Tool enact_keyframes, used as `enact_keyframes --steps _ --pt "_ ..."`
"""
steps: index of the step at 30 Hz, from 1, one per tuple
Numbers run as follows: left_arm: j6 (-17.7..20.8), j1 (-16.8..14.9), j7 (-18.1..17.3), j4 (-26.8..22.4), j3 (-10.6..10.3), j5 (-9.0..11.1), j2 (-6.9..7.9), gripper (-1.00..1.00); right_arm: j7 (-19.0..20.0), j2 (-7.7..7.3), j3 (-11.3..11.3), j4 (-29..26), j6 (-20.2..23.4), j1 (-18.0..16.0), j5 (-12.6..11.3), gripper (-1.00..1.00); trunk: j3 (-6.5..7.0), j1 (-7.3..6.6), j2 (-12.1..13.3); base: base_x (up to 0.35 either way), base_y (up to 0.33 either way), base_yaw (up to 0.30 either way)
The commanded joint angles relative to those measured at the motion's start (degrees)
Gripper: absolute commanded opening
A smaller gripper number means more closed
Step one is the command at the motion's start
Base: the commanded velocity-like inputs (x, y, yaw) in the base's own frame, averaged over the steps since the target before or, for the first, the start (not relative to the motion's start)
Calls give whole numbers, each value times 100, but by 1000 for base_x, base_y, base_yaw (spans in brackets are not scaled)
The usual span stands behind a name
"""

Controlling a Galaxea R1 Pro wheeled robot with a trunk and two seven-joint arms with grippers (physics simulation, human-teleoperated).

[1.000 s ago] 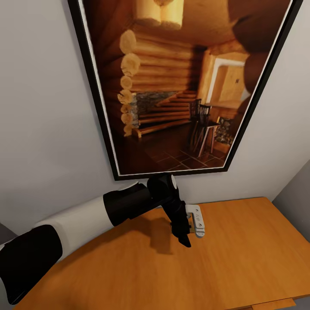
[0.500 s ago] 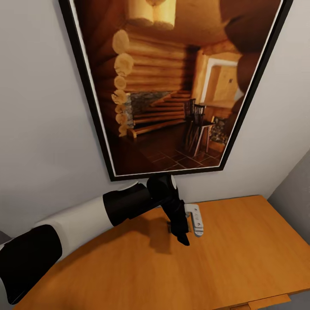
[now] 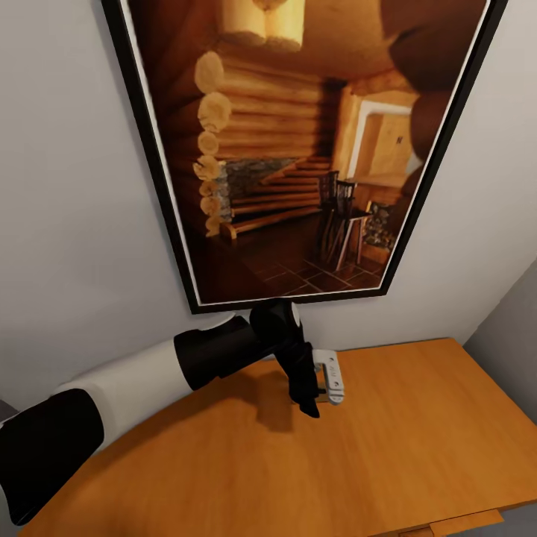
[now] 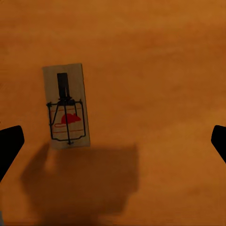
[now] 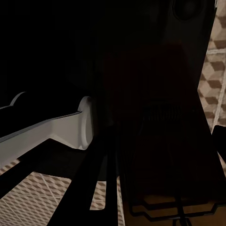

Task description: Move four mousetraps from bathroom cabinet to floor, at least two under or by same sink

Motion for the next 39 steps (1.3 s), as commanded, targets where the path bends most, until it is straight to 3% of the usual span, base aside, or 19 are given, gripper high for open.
enact_keyframes --steps 1,23,30,39 --pt "37 -5 -59 -4 4 -60 0 100 21 -1 48 -3 20 -4 -66 -100 -11 3 -11 0 0 0" --pt "12 -5 -1 414 95 -194 -14 100 21 -1 48 2 12 -4 -66 -100 -11 3 -11 0 0 0" --pt "11 -5 2 535 579 -353 -30 100 21 -1 48 -3 12 -4 -66 -100 -11 3 -11 0 0 0" --pt "11 -5 -4 557 781 -689 -65 100 21 -1 48 1 12 -4 -66 -100 -12 3 -11 0 0 0"
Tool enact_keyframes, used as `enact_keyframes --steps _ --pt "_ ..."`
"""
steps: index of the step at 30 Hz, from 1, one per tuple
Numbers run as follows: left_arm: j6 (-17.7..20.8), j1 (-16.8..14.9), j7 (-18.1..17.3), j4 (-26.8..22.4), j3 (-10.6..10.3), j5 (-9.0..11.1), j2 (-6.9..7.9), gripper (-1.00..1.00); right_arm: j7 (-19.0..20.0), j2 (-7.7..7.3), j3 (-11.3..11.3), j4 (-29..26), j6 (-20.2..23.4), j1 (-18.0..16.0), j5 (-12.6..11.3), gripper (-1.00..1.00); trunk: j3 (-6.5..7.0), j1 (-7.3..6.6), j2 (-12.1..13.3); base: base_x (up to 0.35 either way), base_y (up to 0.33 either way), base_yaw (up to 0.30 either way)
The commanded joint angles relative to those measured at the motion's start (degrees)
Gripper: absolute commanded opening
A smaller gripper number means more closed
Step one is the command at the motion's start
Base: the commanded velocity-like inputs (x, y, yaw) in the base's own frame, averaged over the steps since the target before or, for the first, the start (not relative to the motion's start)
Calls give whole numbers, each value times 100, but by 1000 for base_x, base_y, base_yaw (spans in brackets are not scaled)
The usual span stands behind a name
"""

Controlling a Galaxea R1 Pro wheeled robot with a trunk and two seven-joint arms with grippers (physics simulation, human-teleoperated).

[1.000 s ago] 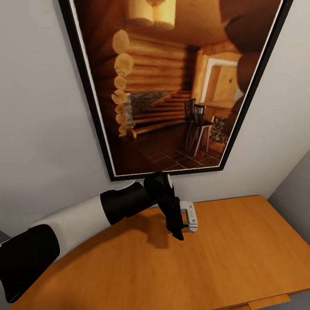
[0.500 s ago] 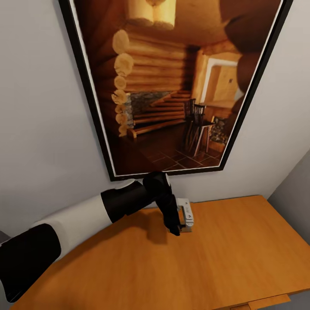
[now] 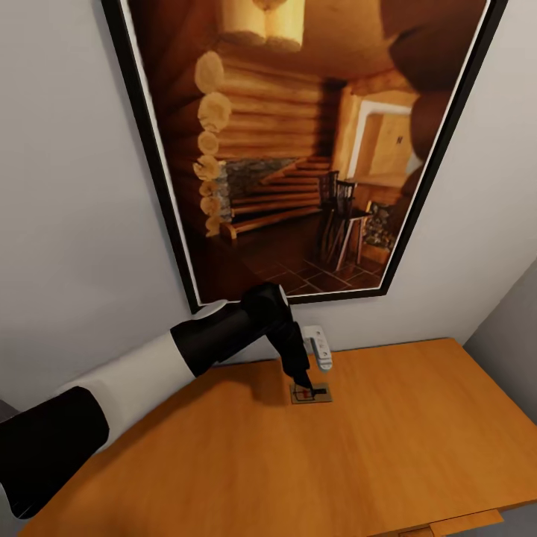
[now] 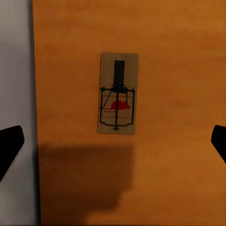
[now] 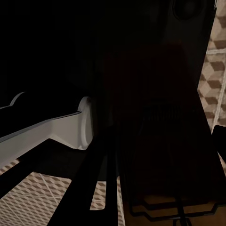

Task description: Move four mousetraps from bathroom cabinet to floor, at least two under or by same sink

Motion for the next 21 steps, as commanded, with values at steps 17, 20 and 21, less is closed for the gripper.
enact_keyframes --steps 17,20,21 --pt "36 -6 -59 -11 -2 -137 -51 100 21 -1 49 0 17 -4 -66 -100 -88 3 -11 0 0 0" --pt "34 -6 -60 -11 -5 -139 -51 100 21 -1 48 1 17 -4 -66 -100 -108 3 -11 0 0 0" --pt "35 -6 -60 -13 -6 -140 -51 100 21 -1 48 1 16 -4 -66 -100 -115 3 -11 0 0 0"
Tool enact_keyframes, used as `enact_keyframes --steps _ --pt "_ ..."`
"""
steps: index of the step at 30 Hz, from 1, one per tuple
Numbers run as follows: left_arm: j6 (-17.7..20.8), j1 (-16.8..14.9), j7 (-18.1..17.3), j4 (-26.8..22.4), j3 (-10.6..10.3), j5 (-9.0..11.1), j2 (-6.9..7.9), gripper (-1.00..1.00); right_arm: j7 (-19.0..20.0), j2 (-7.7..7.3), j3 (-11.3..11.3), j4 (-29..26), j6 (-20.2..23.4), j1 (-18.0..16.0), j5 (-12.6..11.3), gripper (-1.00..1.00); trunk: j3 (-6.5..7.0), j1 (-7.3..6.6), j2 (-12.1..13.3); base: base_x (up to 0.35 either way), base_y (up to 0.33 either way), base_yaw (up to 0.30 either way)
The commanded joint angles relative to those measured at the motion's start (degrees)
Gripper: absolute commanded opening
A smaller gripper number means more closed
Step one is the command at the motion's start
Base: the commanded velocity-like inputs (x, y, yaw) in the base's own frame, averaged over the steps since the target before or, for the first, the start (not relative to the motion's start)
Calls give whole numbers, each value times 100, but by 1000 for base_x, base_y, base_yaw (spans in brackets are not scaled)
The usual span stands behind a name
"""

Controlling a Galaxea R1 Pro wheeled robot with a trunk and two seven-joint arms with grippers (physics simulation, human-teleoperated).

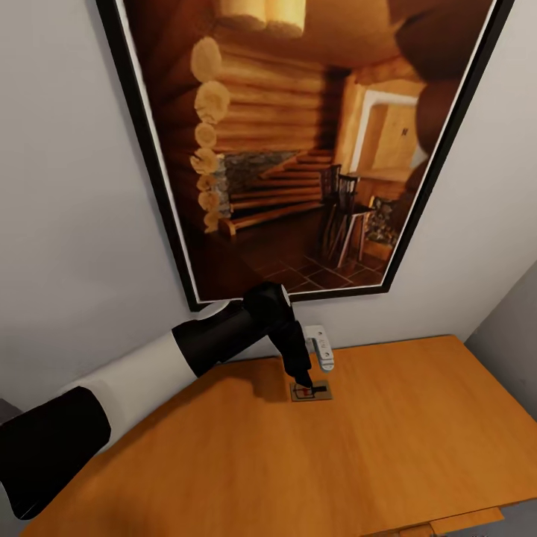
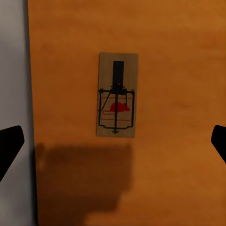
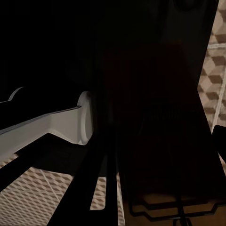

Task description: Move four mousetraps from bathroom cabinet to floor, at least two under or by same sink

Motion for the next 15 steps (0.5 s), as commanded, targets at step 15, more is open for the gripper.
enact_keyframes --steps 15 --pt "35 -6 -59 -27 -5 -65 -2 100 21 -1 48 -5 24 -4 -66 -100 -113 3 -11 0 0 0"
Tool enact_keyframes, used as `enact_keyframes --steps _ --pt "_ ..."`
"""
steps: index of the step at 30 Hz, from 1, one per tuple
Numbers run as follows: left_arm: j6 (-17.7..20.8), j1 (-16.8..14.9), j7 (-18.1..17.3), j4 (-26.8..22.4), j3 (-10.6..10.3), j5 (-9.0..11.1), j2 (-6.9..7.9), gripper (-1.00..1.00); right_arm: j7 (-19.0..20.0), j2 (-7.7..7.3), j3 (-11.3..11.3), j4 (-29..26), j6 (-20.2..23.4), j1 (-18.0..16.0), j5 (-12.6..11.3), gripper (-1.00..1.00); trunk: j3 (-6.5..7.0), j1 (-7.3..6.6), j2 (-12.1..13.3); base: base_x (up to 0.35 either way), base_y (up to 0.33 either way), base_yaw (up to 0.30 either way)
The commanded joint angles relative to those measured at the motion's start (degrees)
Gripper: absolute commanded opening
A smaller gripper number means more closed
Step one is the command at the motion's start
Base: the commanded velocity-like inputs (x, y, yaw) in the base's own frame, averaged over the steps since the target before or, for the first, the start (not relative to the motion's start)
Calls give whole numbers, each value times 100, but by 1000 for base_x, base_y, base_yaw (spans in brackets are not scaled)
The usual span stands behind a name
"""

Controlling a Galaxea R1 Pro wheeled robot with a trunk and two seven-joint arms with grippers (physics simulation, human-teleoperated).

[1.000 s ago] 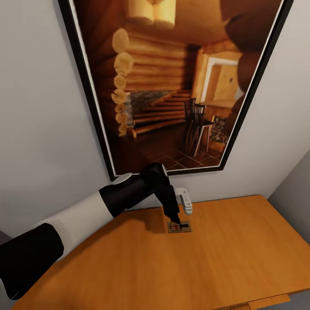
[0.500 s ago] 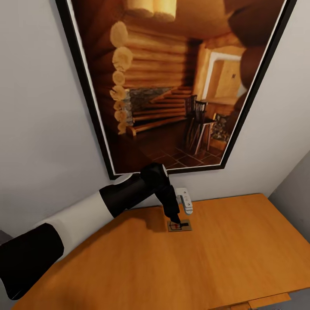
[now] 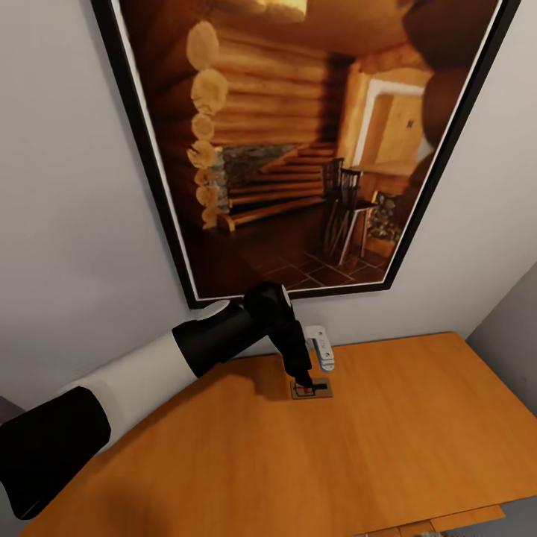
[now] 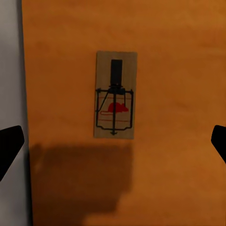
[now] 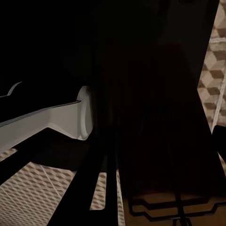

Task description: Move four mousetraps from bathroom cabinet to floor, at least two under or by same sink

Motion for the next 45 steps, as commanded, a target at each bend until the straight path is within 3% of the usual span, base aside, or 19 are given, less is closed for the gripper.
enact_keyframes --steps 1,22,26,35,45 --pt "36 -5 -59 -4 1 -60 -2 100 21 -1 48 -2 19 -4 -66 -100 -17 3 -11 0 0 0" --pt "30 -5 -59 -23 1 -68 -2 100 21 -1 48 -7 -10 -4 -66 -100 -155 3 -11 0 0 0" --pt "29 -5 -59 -23 1 -69 -2 100 21 -6 48 -8 -298 -4 -66 -100 -162 3 -11 0 0 0" --pt "29 -6 -59 -23 1 -69 -2 100 -96 -136 53 -1 -1722 -4 -63 -100 -164 3 -11 0 0 0" --pt "28 -6 -59 -18 -7 -66 -2 100 -137 -204 56 -1 -1984 44 -66 -100 -164 3 -11 0 0 0"
